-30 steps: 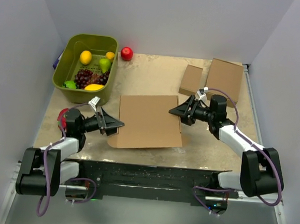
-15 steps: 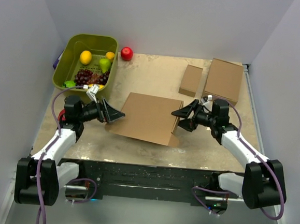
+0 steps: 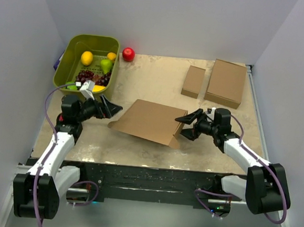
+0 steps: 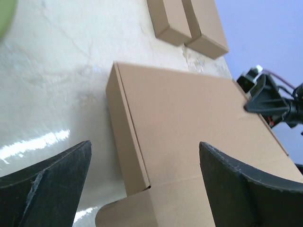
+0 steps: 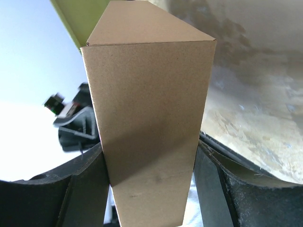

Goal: Fold the paper box

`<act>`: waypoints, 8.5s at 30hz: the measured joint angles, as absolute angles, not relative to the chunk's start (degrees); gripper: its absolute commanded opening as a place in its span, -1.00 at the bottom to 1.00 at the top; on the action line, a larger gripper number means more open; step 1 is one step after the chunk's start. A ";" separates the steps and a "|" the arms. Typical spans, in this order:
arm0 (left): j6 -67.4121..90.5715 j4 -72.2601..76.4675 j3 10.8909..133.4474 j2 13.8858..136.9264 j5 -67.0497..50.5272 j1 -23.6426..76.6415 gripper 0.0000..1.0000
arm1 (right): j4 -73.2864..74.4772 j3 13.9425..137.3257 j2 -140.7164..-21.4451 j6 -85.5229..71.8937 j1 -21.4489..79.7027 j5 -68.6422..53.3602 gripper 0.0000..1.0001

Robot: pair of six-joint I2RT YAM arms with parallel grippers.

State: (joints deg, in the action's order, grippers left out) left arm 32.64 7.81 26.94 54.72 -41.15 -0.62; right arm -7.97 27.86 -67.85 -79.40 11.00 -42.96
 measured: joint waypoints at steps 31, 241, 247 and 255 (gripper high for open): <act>6.70 -2.39 35.90 56.69 -47.16 -0.62 0.99 | -39.03 17.10 -76.34 -112.73 9.21 -45.43 -1.00; 5.26 -14.39 73.56 88.86 -26.81 12.27 0.82 | 28.91 85.49 -93.21 1.54 31.81 -22.48 -0.74; 4.86 -14.17 67.90 84.79 -23.49 12.27 0.86 | 29.50 85.91 -94.61 2.07 31.81 -21.82 0.24; 4.69 -12.01 66.61 80.01 -22.26 12.27 0.87 | 29.82 85.97 -92.51 -0.73 31.79 -17.87 0.82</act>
